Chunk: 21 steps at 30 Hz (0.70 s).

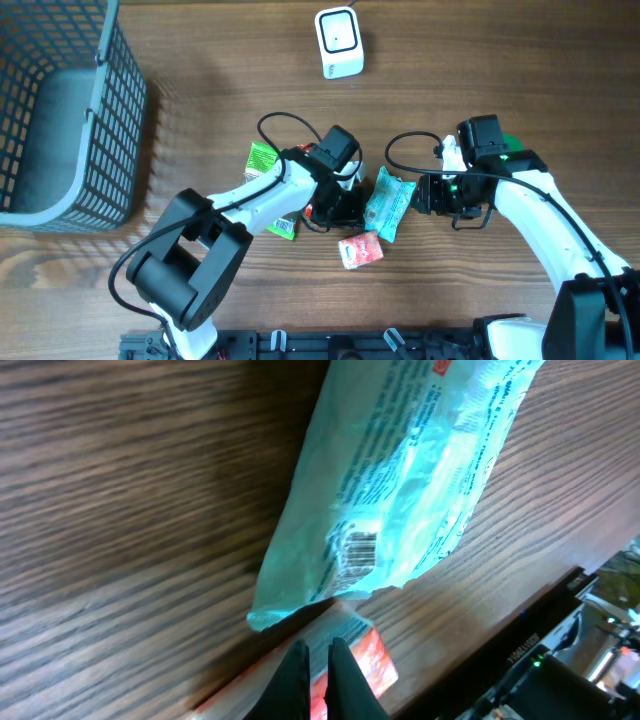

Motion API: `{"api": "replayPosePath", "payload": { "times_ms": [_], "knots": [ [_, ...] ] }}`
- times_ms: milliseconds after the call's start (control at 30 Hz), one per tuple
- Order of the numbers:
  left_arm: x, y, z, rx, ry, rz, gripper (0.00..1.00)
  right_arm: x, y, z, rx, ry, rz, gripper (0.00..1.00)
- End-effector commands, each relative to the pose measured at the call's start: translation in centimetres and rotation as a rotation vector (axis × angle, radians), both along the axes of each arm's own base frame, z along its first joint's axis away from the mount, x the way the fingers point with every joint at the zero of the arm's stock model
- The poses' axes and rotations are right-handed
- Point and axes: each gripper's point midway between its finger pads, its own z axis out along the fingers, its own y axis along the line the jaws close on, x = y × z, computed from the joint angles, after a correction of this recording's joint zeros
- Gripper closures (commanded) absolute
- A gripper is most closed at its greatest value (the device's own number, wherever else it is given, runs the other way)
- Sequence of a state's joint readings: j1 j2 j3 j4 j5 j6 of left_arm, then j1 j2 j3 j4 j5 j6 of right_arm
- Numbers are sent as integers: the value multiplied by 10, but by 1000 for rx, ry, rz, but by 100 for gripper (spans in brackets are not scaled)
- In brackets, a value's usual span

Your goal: Scan the item barcode

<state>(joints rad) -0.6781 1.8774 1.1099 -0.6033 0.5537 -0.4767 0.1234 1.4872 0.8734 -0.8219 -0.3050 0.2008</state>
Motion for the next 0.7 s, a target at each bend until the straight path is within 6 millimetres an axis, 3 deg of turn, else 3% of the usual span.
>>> {"api": "replayPosePath", "payload": {
  "times_ms": [0,67,133,300,433,533,600,667],
  "knots": [
    [1,-5,-14,21,-11,-9,96,-1,0,-2,-5,17,-16,44],
    [10,-5,-31,52,-53,-3,96,-1,0,-2,-5,16,-16,44],
    [35,10,-40,146,-166,41,96,0,0,-2,-5,12,-16,44],
    [92,18,-33,143,-351,145,96,13,1,0,1,-44,-6,44],
    [109,11,-24,93,-415,166,96,46,-2,6,-25,-188,-8,39],
    [112,10,4,68,-436,173,96,37,8,7,42,-147,-8,36],
    [108,-3,37,-20,-435,150,96,24,8,4,46,-88,-6,34],
    [96,-19,56,-134,-389,105,96,12,6,1,38,-38,-8,32]
  ]
}}
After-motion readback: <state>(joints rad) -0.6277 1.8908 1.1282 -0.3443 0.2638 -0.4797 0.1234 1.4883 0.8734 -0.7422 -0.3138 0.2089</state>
